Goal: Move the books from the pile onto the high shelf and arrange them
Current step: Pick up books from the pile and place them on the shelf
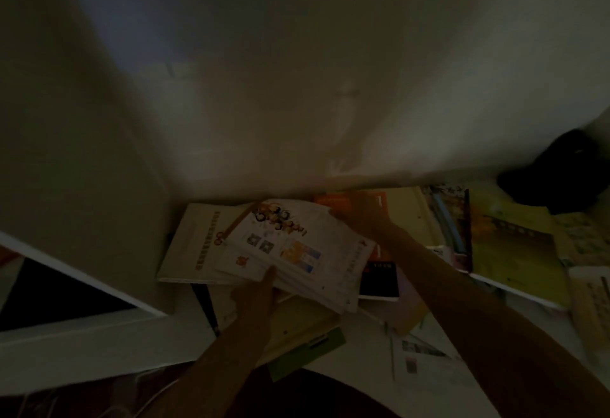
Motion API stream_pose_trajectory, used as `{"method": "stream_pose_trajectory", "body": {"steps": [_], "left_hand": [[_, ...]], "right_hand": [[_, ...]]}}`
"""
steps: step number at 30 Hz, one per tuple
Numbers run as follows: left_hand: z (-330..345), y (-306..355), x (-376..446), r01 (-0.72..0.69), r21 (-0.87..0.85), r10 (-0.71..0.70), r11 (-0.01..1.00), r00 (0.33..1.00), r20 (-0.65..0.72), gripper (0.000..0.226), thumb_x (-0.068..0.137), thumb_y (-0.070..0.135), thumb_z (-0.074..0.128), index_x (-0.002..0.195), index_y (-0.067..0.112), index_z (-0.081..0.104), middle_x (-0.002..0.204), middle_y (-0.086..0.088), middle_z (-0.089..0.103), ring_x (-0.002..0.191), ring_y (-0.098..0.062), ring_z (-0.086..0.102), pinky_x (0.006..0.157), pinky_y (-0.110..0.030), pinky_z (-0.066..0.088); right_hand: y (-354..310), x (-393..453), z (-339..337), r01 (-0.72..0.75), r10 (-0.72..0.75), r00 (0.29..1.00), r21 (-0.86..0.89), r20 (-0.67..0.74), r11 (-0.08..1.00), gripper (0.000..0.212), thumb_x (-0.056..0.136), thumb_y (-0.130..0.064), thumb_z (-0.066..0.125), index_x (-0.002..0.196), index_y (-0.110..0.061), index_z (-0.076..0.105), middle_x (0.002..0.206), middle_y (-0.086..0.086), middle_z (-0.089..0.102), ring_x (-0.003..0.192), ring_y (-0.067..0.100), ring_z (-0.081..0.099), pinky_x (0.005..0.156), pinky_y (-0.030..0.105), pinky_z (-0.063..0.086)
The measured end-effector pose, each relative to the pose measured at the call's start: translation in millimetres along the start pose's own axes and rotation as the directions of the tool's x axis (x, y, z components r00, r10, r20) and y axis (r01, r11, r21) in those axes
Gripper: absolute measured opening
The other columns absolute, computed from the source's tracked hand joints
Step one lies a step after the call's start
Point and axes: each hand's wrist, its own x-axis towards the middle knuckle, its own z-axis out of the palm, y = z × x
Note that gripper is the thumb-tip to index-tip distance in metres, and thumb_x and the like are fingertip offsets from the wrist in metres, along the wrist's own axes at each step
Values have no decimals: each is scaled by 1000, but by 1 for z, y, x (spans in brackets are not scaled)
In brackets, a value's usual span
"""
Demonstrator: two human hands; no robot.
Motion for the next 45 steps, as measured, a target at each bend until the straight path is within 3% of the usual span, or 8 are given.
{"method": "stream_pose_trajectory", "body": {"steps": [4, 11, 17, 23, 29, 37, 42, 45], "left_hand": [[-2, 3, -3, -12, -129, 22, 992, 996, 81, 50, 88, 22, 62, 133, 7, 47, 123, -11, 54, 97, -23, 57, 66, -16, 51], [-6, -3, -4, 6, -246, -17, 969, 999, -43, 54, 80, 22, 71, 126, 2, 53, 124, -19, 57, 110, -36, 56, 96, -52, 45], [-26, 5, -2, -104, -51, 101, 993, 993, -53, 50, 90, 17, 60, 134, 2, 43, 130, -19, 51, 115, -37, 51, 98, -51, 43], [-6, 27, 0, -241, 209, 214, 948, 966, 145, 46, 90, 19, 59, 129, 2, 40, 116, -12, 52, 99, -25, 52, 82, -36, 45], [70, 51, 12, -363, 512, 230, 778, 924, 305, 59, 78, 30, 70, 121, -3, 47, 119, -13, 52, 111, -35, 54, 90, -38, 47], [98, 35, 26, -353, 897, 315, 265, 911, 265, 75, 87, 52, 52, 143, 7, 28, 155, -18, -8, 144, -31, -3, 116, -40, 7], [95, 29, 24, -384, 915, 315, 122, 889, 332, 80, 91, 56, 41, 148, 7, 15, 155, -17, -9, 144, -31, -6, 117, -42, 3], [97, 19, 24, -454, 878, 330, 151, 860, 389, 86, 88, 56, 47, 149, 13, 3, 156, -16, -3, 144, -31, -3, 118, -41, 5]], "right_hand": [[3, 31, 32, -34, 43, 970, -41, 239, 999, 74, 84, -55, 56, 146, -26, 28, 149, 9, 33, 133, 31, 36, 109, 49, 32], [-6, -10, 64, -24, 62, 973, -168, 223, 985, 98, 72, -67, 62, 147, -18, 21, 151, 10, 26, 136, 31, 31, 110, 45, 27], [-6, -44, 55, -374, 246, 920, 497, 304, 783, 66, 79, -28, 74, 134, -11, 42, 123, 11, 58, 96, 28, 64, 79, 39, 56], [3, -68, 36, -299, 223, 954, 604, 200, 739, 43, 88, -15, 63, 129, -12, 50, 120, 11, 60, 98, 29, 61, 83, 42, 53], [48, -58, 15, -499, 528, 842, 213, -108, 840, 61, 84, -43, 63, 126, -1, 50, 134, 17, 38, 120, 36, 42, 103, 43, 37], [58, -55, 29, -552, 599, 797, 314, -72, 772, 57, 86, -34, 59, 132, -9, 36, 136, 19, 43, 121, 37, 45, 102, 47, 39], [62, -57, 12, -530, 634, 766, 664, 108, 527, 91, 82, -30, 71, 145, -4, 12, 143, 21, 34, 121, 38, 47, 95, 43, 46], [70, -61, -3, -533, 635, 753, 728, 175, 431, 73, 79, -25, 74, 137, 3, 38, 128, 21, 52, 102, 36, 59, 84, 45, 51]]}}
